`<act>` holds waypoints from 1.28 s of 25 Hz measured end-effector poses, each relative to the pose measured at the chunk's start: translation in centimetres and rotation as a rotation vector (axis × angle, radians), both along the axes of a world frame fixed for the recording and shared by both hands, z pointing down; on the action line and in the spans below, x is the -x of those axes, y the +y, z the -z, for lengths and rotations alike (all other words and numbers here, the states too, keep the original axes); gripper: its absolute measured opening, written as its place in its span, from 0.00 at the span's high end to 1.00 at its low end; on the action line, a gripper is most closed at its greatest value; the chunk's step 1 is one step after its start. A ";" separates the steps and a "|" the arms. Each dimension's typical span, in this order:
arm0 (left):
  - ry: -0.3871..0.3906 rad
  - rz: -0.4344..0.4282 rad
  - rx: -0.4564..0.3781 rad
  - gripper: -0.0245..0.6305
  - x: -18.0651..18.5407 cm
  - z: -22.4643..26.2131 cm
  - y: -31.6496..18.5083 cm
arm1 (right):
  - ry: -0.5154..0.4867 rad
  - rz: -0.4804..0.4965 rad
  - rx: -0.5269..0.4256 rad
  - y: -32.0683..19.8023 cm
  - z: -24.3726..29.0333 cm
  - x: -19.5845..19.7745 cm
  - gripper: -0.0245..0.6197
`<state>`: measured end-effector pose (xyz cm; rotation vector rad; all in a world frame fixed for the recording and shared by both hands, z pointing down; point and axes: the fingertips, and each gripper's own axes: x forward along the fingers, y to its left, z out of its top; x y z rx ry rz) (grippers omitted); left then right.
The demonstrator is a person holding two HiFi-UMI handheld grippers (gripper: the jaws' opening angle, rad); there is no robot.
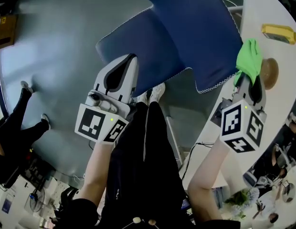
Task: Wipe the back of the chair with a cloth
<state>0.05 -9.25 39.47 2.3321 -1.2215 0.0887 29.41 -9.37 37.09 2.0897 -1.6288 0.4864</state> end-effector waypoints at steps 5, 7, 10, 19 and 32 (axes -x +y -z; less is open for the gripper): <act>0.011 0.029 0.010 0.95 0.1 -0.7 -0.8 | 0.000 0.038 0.032 -0.9 -1.5 0.9 0.89; 0.012 0.029 0.009 0.95 -0.1 -0.7 -0.8 | 0.000 0.045 0.036 -1.1 -1.8 1.1 0.89; 0.013 0.031 0.008 0.95 0.0 -0.7 -0.8 | -0.015 0.049 0.028 -1.2 -1.7 1.6 0.89; 0.008 0.044 0.025 0.95 0.5 -1.4 -0.5 | -0.003 0.067 0.037 -1.1 -1.7 2.4 0.89; -0.005 0.049 0.039 0.95 -1.0 -1.3 -0.5 | -0.066 0.137 0.104 -1.3 -4.3 4.1 0.89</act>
